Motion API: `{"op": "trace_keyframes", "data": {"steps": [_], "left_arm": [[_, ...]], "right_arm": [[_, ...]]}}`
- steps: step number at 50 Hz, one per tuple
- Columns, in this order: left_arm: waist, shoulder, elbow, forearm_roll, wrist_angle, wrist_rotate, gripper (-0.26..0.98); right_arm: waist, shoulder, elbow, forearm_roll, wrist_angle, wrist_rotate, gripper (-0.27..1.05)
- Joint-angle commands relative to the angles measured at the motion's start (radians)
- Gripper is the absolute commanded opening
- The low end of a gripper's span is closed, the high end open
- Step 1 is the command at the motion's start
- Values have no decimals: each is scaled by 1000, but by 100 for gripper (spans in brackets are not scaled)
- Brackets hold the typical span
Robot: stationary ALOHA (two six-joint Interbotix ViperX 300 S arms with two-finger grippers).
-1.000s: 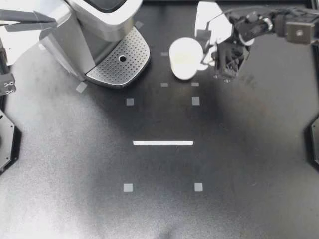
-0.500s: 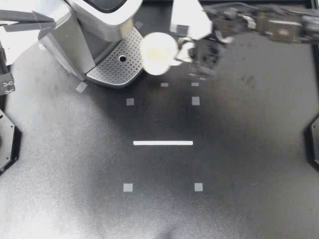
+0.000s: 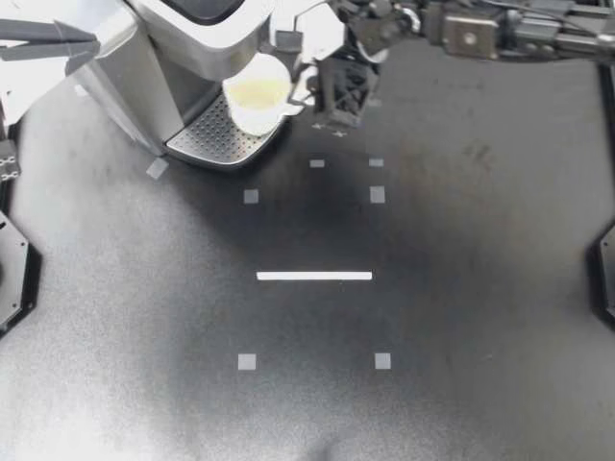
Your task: Place the coffee capsule inside the capsule container, then place the cup onto the center of the cup tray.
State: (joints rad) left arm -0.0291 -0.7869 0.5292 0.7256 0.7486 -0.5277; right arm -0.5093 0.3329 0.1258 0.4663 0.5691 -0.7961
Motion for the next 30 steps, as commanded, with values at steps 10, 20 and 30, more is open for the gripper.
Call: {"op": "trace_keyframes", "data": {"steps": [10,20,30], "left_arm": [[-3,-14,-2,5,-5,-3,18],[-3,-21,3,5,-8,-20,18],[-3,-23,6,5,-8,-25,18]], "right_arm": [[9,18,-74,2,2,0,10],[21,28,-78,2,2,-2,11],[37,23,-80,-3,-3,-6,24]]}}
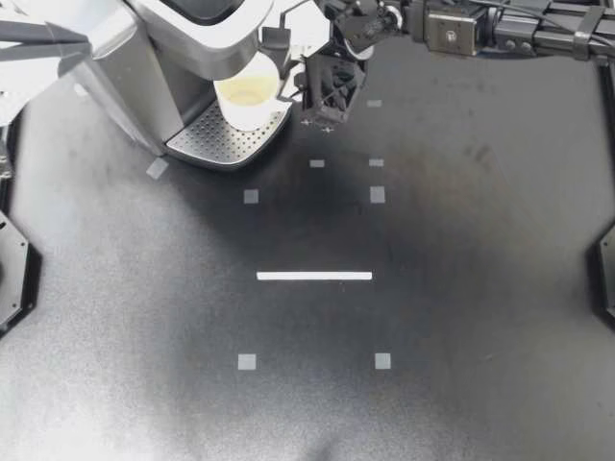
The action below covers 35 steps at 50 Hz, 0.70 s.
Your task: Place the coffee capsule inside the capsule container, then place the cup onto the center of the cup tray.
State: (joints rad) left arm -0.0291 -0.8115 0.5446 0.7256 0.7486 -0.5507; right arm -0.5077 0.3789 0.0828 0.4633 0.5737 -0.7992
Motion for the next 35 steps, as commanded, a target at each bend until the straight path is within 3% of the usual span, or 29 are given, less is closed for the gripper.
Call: {"op": "trace_keyframes", "data": {"steps": [1,11,22,35], "left_arm": [[-3,2,-9,5,-8,-2,18],[-3,2,-9,6,-8,-3,18],[0,3,-2,14,-8,-3,18],[81,12,32,100,-72,-74,18]], "right_arm": [[35,-25,-37,0,-9,-3,27],[44,-35,-35,0,-8,-2,57],[31,-84,23,0,-9,8,58],[9,-206,175,2,-83,12,57]]}}
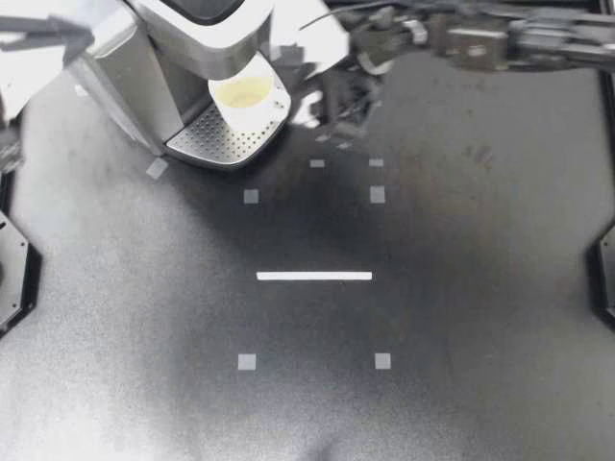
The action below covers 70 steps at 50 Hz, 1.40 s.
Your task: Place the coffee capsule inside the capsule container, then place the cup onto the center of the cup tray.
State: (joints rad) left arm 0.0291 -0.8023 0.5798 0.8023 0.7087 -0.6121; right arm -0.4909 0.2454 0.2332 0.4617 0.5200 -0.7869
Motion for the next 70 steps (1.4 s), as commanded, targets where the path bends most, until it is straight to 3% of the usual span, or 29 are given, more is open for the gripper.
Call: {"op": "trace_keyframes", "data": {"steps": [1,11,17,24,31,38,46,54,60,70], "left_arm": [[31,3,2,29,-44,-20,18],[135,20,20,40,-118,-52,18],[193,71,-11,34,-92,-52,18],[207,155,-101,29,34,-35,17],[207,264,-235,17,196,51,17],[225,351,-374,-95,304,187,17],[305,443,-511,-299,396,391,17],[376,494,-577,-446,417,503,17],[419,512,-586,-492,419,537,17],[442,541,-586,-495,416,548,17]], "right_arm": [[-9,-83,37,3,-34,0,57],[-21,-176,152,6,-74,14,57],[-23,-249,222,23,-104,28,54],[-21,-327,291,75,-140,34,47],[-12,-388,337,140,-147,31,46],[-9,-417,362,166,-160,29,46],[-5,-422,376,167,-173,26,46],[0,-419,391,167,-178,25,45],[0,-423,407,166,-187,23,46],[0,-436,425,167,-201,23,46]]}}
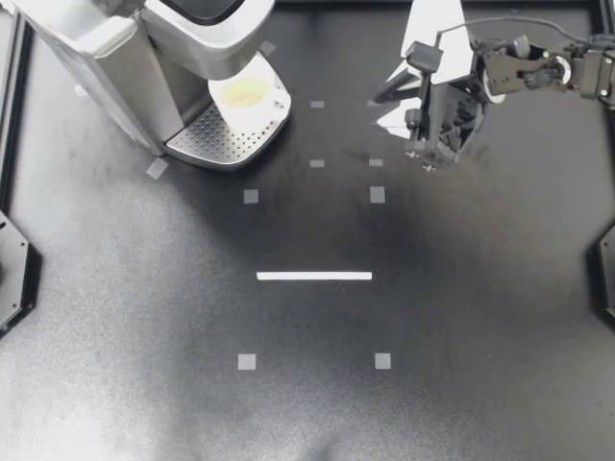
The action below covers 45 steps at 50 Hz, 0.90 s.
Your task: Place the coffee capsule inside the capsule container, then place the cup onto the center of the cup tray.
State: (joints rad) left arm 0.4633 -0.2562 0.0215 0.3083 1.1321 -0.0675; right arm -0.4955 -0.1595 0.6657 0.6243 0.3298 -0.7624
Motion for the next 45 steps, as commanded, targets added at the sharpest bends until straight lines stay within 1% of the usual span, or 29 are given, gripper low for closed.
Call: {"op": "trace_keyframes", "data": {"steps": [1,23,45], "left_arm": [[8,-2,-28,0,-8,3,17],[9,35,-15,0,-9,3,17],[26,51,35,0,-14,2,17]], "right_arm": [[5,-31,-6,5,-11,-2,46],[5,-28,3,5,-23,-2,45],[5,-25,9,5,-23,0,45]]}}
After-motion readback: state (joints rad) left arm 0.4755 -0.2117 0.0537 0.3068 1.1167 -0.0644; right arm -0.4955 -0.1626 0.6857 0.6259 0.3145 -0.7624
